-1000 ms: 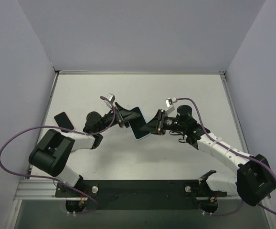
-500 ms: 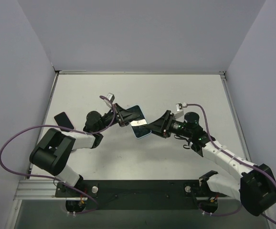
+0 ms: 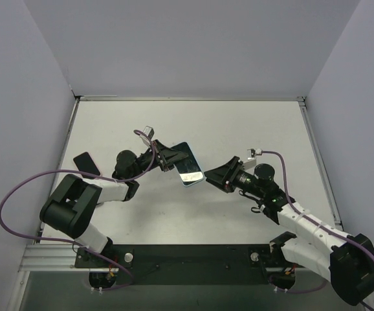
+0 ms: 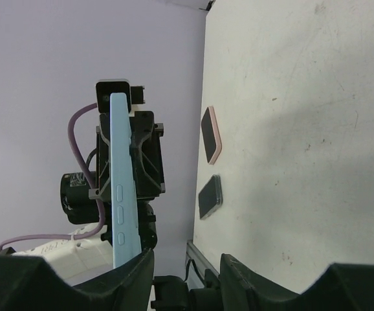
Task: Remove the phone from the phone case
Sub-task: Pick up the phone at the center of the board, then remove the phone case from the phone.
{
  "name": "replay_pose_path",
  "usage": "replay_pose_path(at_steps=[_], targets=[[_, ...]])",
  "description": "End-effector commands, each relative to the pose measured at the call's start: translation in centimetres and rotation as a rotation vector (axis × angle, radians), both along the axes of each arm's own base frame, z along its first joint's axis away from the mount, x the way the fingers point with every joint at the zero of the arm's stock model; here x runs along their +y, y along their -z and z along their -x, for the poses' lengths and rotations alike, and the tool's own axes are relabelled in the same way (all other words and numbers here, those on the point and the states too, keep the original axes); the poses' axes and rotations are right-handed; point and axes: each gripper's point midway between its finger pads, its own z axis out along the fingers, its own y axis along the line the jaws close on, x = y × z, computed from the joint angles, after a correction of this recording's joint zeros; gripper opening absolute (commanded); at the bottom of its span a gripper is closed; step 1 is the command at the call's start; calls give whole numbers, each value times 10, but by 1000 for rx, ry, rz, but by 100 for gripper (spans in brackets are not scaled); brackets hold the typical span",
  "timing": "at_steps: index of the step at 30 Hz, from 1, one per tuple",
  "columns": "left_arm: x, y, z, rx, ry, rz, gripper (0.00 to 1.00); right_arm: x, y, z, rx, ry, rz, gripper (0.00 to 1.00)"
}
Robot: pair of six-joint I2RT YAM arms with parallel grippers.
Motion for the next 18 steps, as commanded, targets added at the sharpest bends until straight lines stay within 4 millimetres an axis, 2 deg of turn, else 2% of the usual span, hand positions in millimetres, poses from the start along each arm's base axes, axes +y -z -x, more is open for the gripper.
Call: replay_pose_path(at_steps=[1,11,14,18], targets=[[4,-41,-1,-133,-24,91,0,6,-23,-2,-93,-11,-74,39],[4,-28,-2,-104,-23,74,0,-12,-50,-5,-194,106,-162,42],[3,-23,-5,-94,-25,72,0,-11,-49,-8,-187,93,-111,47],[2,-22,-7,-87,-18,108,0,0,-56,-8,-196,37,-122,47]])
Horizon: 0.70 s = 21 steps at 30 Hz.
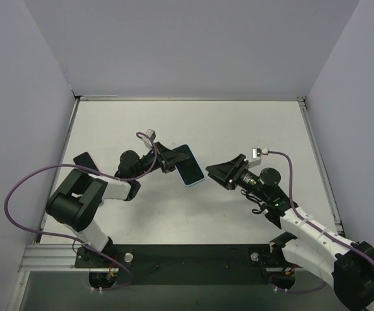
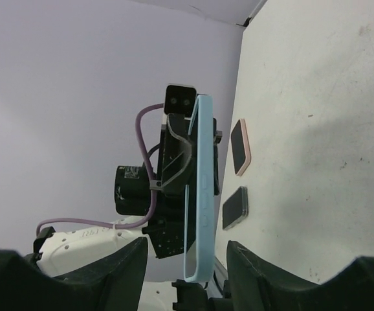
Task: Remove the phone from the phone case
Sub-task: Remove the phone case from the phone.
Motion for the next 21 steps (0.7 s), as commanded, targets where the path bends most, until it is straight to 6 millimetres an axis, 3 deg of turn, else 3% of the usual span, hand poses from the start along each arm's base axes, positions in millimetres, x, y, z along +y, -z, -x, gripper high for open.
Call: replay_pose_path(at_steps=[1,9,13,17,21], targets=[[4,-40,-1,-140,-13,125,0,11,-30,-4,-91,-48,-30,47],[6,-44,-2,-146,-24,130,0,35,-16,1,-48,-143,-32,38],[7,-48,-4,-156,-28,129,0,38,-11,2,-31,-141,-39,25],[6,-52,-5,-166,-28,131,0,35,-17,0,-25,-114,-98,0],[4,-70,-2,-219,-2,161,0,28,-32,-8,-16,-51,-197,0]])
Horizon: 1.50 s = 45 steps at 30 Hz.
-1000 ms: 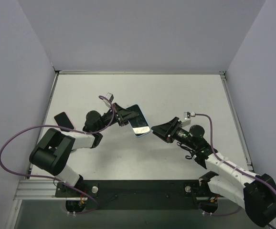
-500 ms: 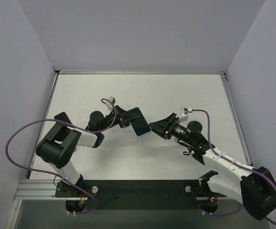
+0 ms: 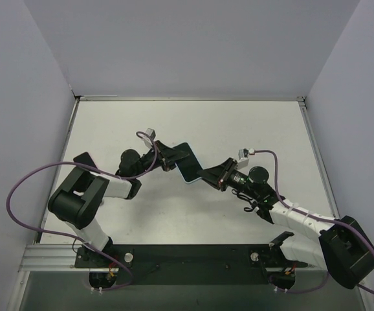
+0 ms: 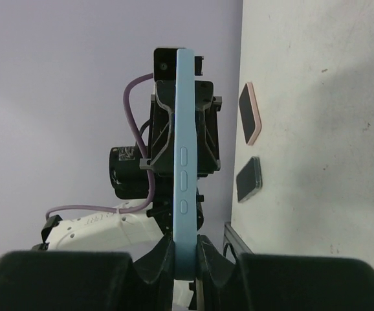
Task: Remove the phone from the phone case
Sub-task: Remove the phone case from the phone.
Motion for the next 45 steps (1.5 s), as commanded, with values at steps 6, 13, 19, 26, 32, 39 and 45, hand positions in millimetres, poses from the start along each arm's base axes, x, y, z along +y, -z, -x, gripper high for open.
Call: replay_pose_path(at_steps=[6,13,19,26,32,39,45], targets=[[7,-139,13,-447,25,249,0,-25,-113,-31,-147,140,-379,0],[12,-198,29,-630,34,317,0,-56,-186,-56,-170,183,-620,0],[21,-233,43,-711,32,401,0,-74,-214,-76,-105,219,-898,0],[34,-251,55,-769,-21,457,0,-71,-222,-79,-67,257,-983,0],[49,-284,76,-844,-50,516,0,-77,-221,-78,-54,308,-1025,0],[61,-319,104,-908,-28,596,0,-70,-235,-76,-65,281,-1049,0],[69,-340,132,-955,1,654,0,-69,-244,-74,-77,265,-1064,0]])
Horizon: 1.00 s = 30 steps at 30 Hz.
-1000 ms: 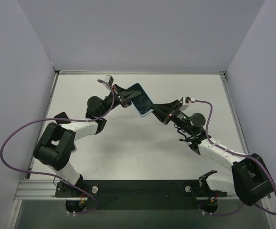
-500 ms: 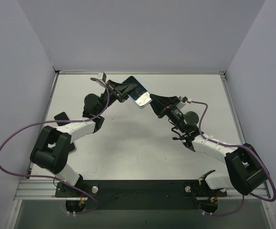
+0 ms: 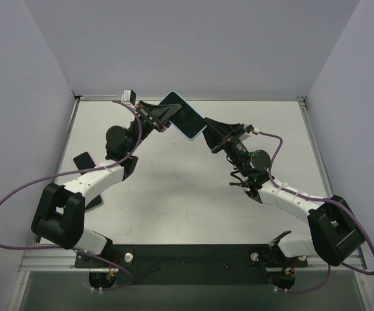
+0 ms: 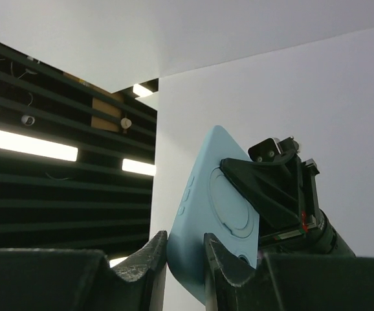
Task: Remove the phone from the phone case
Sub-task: Remove the phone case from the phone.
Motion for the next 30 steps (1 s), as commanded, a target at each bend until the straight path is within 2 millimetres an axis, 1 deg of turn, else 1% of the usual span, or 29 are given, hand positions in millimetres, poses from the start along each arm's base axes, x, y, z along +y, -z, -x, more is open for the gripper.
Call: replay_pose_path(at_steps=[1,2,4,5,8,12,20,22,24,25,26,27,28,29,30], targets=[[47,-150,178,-697,227,328,0,-58,-72,4,-115,94,-369,0],[50,-157,185,-719,231,342,0,-58,-72,4,-113,92,-372,0],[52,-163,194,-740,242,354,0,-58,-71,3,-112,93,-372,0],[56,-170,203,-765,245,368,0,-57,-71,3,-111,91,-369,0],[62,-178,210,-771,249,398,0,-56,-70,0,-108,93,-368,0],[65,-180,212,-764,250,414,0,-52,-72,0,-110,85,-368,0],[71,-191,219,-784,243,447,0,-46,-68,0,-112,83,-343,0],[70,-190,217,-777,244,445,0,-46,-69,3,-148,102,-305,0],[68,-186,214,-766,249,434,0,-43,-66,9,-176,85,-216,0],[63,-179,206,-734,252,414,0,-49,-62,5,-197,118,-153,0],[60,-175,202,-712,256,400,0,-49,-55,4,-192,118,-100,0],[55,-169,196,-688,254,378,0,-43,-42,10,-162,78,-7,3],[50,-163,189,-652,256,346,0,-45,-34,10,-180,103,86,22],[43,-150,179,-601,252,313,0,-49,-26,9,-171,115,160,29],[40,-143,174,-583,238,288,0,-47,-17,18,-141,87,271,36]])
